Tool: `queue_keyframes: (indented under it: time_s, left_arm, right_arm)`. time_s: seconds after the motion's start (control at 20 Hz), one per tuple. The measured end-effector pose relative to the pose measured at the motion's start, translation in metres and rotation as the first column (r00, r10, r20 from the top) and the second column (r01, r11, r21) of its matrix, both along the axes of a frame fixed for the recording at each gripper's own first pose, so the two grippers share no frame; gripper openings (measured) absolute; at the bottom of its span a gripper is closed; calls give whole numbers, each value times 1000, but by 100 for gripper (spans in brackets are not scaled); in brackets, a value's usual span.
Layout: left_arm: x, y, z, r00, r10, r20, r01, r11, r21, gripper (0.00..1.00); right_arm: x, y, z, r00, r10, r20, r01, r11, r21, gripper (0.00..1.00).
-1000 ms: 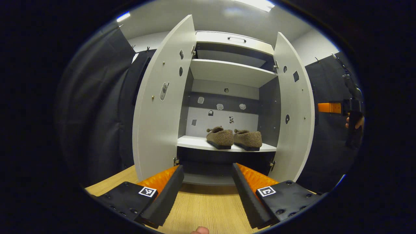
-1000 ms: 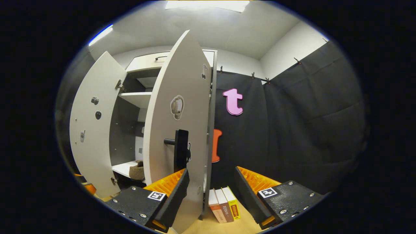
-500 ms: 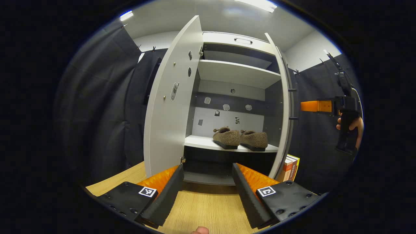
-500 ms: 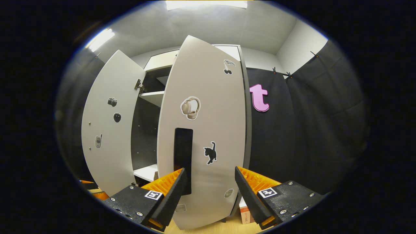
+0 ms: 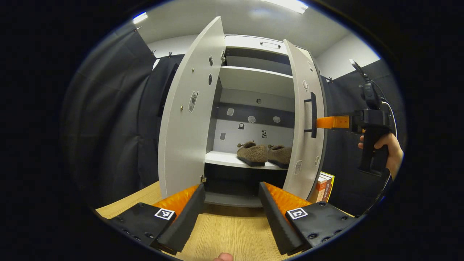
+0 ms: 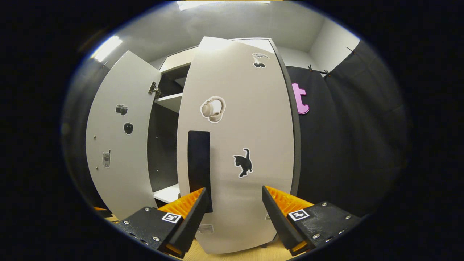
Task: Grab one shoe with the right hand and put it into the shoe cabinet, grab the other shoe with the left hand and put it into the shoe cabinet; then close the right door with the right hand and the left door with the left hand.
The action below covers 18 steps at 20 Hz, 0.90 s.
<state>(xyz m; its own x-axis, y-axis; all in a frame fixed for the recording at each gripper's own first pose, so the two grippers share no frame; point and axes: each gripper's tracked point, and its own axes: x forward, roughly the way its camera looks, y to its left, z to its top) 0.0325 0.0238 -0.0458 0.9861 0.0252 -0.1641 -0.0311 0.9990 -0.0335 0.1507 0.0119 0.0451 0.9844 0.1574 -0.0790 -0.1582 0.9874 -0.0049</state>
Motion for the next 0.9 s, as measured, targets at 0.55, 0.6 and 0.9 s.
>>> queue_keyframes:
  time_s: [0.55,0.6,0.9]
  left_arm:
    - [7,6,0,1000,6,3,-6,1000,2,97]
    - [7,5,0,1000,4,2,-4,1000,2,97]
    - [4,3,-1,1000,-2,-4,2,1000,-9,98]
  right_arm:
    - [39,24,-9,1000,-8,-16,8,1000,-23,91]
    - [40,24,-10,1000,-11,-12,11,999,-39,91]
    - [44,27,-12,999,-31,-7,31,999,-42,91]
